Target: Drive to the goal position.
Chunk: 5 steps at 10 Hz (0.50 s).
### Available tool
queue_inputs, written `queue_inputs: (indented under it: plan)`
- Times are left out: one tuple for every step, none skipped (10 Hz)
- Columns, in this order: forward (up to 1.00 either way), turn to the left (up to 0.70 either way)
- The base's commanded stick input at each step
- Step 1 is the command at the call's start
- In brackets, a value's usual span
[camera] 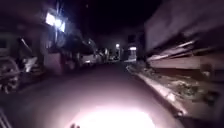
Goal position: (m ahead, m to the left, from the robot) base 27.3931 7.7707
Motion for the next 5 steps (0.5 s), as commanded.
queue_inputs:
  plan:
    - [1.0,0.0]
    - [1.0,0.0]
    - [1.0,0.0]
    - [1.0,0.0]
    - [1.0,0.0]
